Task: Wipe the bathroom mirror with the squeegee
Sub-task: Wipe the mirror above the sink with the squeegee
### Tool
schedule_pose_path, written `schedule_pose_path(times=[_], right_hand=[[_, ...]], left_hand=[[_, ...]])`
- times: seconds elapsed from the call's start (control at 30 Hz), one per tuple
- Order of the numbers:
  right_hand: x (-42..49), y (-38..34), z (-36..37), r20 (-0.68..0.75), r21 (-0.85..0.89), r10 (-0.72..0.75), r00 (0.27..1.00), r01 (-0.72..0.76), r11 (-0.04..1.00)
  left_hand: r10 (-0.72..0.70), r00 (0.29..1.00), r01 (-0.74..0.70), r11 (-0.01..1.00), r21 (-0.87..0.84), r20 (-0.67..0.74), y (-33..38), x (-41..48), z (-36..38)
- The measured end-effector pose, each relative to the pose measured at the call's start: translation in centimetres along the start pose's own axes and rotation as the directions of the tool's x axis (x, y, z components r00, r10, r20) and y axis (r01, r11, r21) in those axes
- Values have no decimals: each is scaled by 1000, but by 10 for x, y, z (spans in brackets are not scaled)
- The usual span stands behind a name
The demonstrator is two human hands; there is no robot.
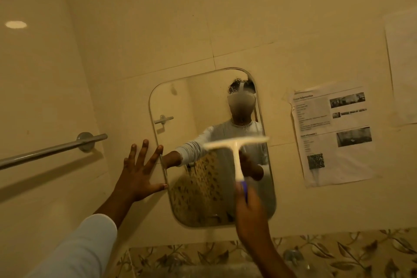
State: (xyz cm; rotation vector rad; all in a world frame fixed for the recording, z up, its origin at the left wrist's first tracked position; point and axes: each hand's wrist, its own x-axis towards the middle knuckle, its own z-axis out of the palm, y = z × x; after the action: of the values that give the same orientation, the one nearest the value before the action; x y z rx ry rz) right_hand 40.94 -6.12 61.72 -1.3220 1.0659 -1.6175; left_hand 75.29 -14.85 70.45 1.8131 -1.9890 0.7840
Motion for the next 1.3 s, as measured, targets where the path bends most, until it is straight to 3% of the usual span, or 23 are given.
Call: schedule_pose_path(times=[0.13,0.2,0.33,0.63,0.83,1.03,1.17,1.23,1.3], right_hand=[[74,-87,11,-16,-40,-327,945,326,945],[92,-108,10,-48,-112,-387,921,380,918],[99,-103,-1,-54,-133,-335,941,326,936],[37,6,-31,-65,-133,-198,978,188,973],[-8,81,-47,-74,-184,4,997,-17,983],[-44,126,-48,-93,-259,188,978,-206,944],[-69,139,-40,-159,-235,338,928,-368,900],[-78,148,-35,-114,-265,310,944,-330,906],[-80,149,-23,-238,-272,287,928,-347,897]], left_hand=[[-5,1000,5,1000,11,-2,0,-1,-1],[-5,1000,5,1000,6,3,0,0,0],[-5,1000,5,1000,7,0,-1,0,1],[11,1000,-11,1000,6,-8,0,-1,2],[28,1000,-28,1000,-1,-5,-2,-2,0],[8,1000,-9,1000,1,8,1,-1,-1],[1,1000,-1,1000,11,13,1,-1,-2],[1,1000,-1,1000,16,13,1,-1,-2],[0,1000,0,1000,15,14,1,0,-1]])
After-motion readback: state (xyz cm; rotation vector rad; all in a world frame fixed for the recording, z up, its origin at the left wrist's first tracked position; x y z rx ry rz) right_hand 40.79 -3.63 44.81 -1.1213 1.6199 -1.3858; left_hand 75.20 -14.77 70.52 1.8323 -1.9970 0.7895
